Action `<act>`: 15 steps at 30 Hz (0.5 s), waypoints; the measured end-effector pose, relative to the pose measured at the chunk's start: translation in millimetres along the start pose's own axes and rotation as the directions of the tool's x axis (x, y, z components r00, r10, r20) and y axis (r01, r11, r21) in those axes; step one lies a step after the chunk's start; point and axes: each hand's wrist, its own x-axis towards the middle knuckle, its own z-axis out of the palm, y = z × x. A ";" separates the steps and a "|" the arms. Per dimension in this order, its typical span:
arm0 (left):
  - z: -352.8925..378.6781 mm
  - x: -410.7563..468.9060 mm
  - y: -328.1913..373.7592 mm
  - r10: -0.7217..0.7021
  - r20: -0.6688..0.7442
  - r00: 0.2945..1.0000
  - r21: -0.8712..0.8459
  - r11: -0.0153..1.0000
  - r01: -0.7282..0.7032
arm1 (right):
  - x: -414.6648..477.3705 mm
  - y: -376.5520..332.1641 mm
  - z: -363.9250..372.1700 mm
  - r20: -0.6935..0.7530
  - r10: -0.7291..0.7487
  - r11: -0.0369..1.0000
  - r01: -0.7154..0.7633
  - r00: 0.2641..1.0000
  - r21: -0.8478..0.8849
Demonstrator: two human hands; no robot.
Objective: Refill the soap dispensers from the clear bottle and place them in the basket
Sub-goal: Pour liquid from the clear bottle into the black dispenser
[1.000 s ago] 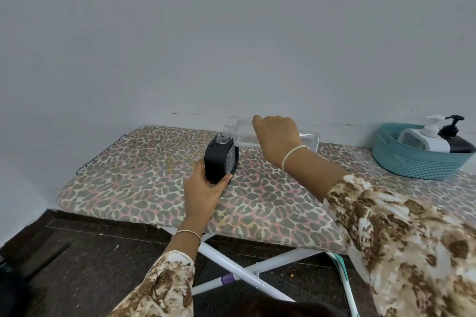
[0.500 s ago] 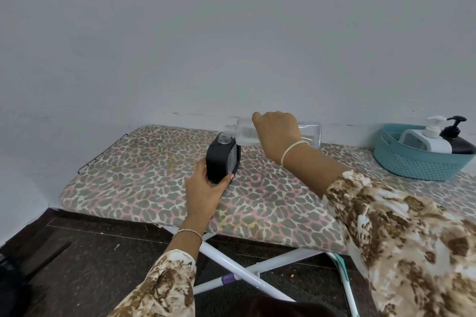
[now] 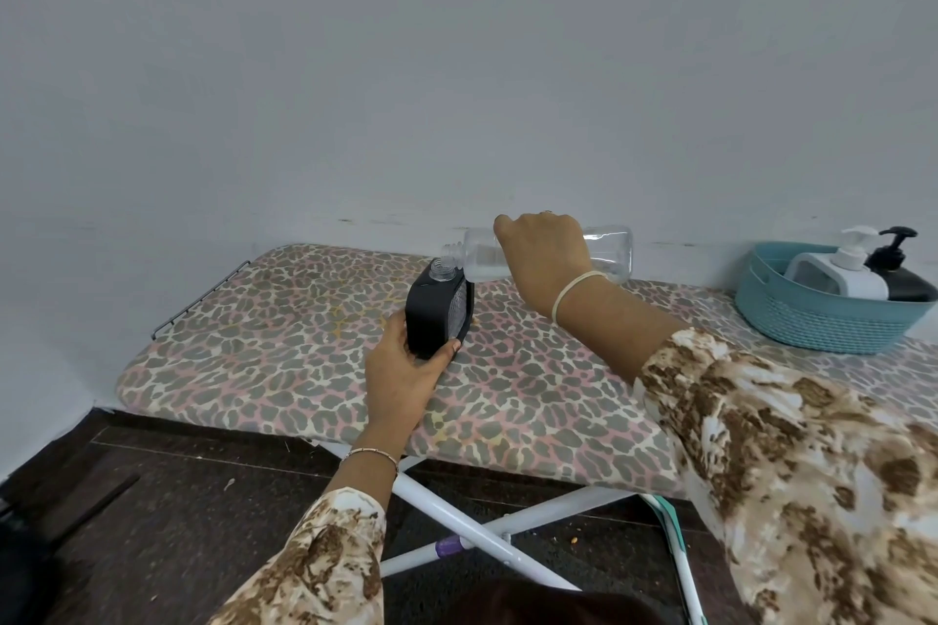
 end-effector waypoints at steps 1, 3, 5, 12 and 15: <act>0.2 0.1 -0.1 0.001 0.001 1.000 0.000 1.000 -0.001 | 0.0 0.1 -0.3 -0.003 0.002 1.000 -0.002 1.000 -0.001; 0.1 -0.1 0.0 0.001 0.002 1.000 0.006 1.000 -0.001 | 0.2 0.3 -0.6 -0.009 0.000 1.000 0.000 1.000 -0.005; 0.0 -0.2 0.8 0.001 0.001 1.000 0.010 1.000 -0.001 | 0.7 0.3 -0.1 -0.012 -0.006 1.000 0.006 1.000 -0.008; -0.5 -0.7 3.9 0.005 0.000 1.000 0.009 1.000 -0.005 | 0.8 -0.4 1.7 -0.025 -0.006 1.000 0.006 1.000 -0.014; -1.4 -1.1 3.9 0.008 -0.001 1.000 0.007 1.000 -0.008 | 1.6 -0.5 2.2 -0.030 -0.009 1.000 0.009 1.000 -0.013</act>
